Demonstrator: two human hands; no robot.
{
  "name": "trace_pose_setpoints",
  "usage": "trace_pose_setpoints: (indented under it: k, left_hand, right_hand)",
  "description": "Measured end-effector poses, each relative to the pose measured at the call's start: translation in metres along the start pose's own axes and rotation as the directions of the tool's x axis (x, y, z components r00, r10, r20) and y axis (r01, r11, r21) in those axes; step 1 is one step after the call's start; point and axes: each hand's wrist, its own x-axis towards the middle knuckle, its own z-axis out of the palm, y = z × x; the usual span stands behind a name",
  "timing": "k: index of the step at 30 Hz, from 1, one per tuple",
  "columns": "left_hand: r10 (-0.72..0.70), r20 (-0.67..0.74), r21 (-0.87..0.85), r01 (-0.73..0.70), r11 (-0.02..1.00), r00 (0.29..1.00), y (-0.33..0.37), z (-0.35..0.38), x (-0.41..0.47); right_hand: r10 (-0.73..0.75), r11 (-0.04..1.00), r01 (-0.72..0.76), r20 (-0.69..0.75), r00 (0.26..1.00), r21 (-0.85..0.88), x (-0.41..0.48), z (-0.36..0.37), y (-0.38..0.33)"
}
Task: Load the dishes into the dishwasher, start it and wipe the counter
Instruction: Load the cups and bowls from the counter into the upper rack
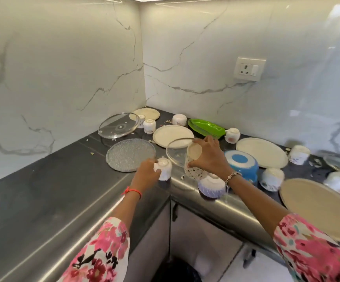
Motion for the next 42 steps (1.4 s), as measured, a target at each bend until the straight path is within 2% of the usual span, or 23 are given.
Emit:
trace_pose_setpoints:
  k: [4,8,18,25,33,42]
  left_hand:
    - [0.069,0.005,0.015,-0.069,0.998,0.998,0.012,0.018,-0.089]
    - [0.053,0.060,0.009,-0.054,0.999,0.997,0.018,0.033,-0.168]
    - [0.068,0.316,0.106,-0.107,0.989,0.946,-0.023,0.093,-0.358]
    - [0.054,0.429,0.096,-0.105,0.990,0.902,-0.041,0.110,-0.498]
    - [0.084,0.604,0.095,-0.176,0.980,0.792,-0.016,0.130,-0.618]
    - [0.168,0.719,0.023,-0.264,0.964,0.674,0.057,0.200,-0.664]
  right_hand:
    - [0.025,0.999,-0.026,0.059,0.998,0.021,-0.089,-0.007,0.000]
    - [0.051,0.999,-0.053,0.123,0.991,0.010,-0.167,-0.007,0.000]
    - [0.204,0.976,-0.216,0.253,0.946,0.019,-0.390,0.049,-0.007]
    - [0.321,0.945,-0.323,0.296,0.900,-0.042,-0.553,0.069,-0.019]
    - [0.448,0.889,-0.454,0.318,0.835,-0.059,-0.693,0.058,-0.011]
    - [0.586,0.799,-0.602,0.236,0.775,-0.007,-0.781,0.021,0.062]
